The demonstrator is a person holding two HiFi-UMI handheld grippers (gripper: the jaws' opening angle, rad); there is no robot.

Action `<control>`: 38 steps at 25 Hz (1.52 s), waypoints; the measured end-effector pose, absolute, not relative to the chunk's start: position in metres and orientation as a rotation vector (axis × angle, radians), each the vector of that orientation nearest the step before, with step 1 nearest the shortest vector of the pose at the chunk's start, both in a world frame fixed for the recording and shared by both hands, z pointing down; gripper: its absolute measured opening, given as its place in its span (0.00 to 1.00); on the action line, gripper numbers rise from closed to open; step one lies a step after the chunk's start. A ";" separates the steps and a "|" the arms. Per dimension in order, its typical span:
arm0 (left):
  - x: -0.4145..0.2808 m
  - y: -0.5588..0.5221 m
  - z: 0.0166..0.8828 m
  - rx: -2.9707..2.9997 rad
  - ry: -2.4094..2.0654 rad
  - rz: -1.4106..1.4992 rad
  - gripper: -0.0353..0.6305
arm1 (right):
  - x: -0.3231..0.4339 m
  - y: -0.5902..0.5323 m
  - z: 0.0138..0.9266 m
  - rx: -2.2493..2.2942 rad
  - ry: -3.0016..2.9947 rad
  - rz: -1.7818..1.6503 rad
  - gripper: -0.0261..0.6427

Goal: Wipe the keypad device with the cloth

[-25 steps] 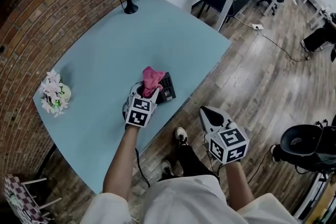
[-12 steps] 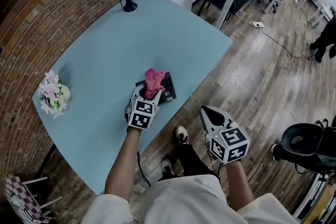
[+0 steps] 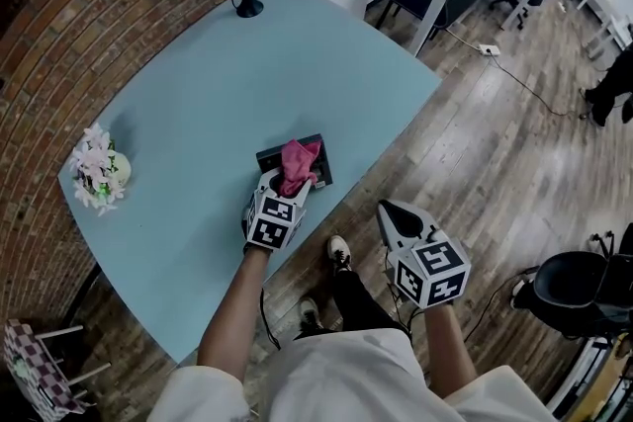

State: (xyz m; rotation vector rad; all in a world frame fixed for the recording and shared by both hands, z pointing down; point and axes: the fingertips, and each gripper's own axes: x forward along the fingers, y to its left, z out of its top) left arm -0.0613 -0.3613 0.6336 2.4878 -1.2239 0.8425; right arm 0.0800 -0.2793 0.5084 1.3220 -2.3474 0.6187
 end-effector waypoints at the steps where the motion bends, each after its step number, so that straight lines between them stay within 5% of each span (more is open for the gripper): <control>1: -0.060 -0.359 0.636 2.487 -1.215 0.845 0.35 | 0.080 -0.279 0.509 1.321 -2.348 0.618 0.05; 27: -0.048 -0.309 0.687 2.417 -1.083 0.962 0.35 | 0.084 -0.271 0.516 1.307 -2.339 0.641 0.05; 38: -0.047 -0.357 0.588 2.620 -1.232 0.800 0.36 | 0.083 -0.272 0.507 1.315 -2.352 0.622 0.05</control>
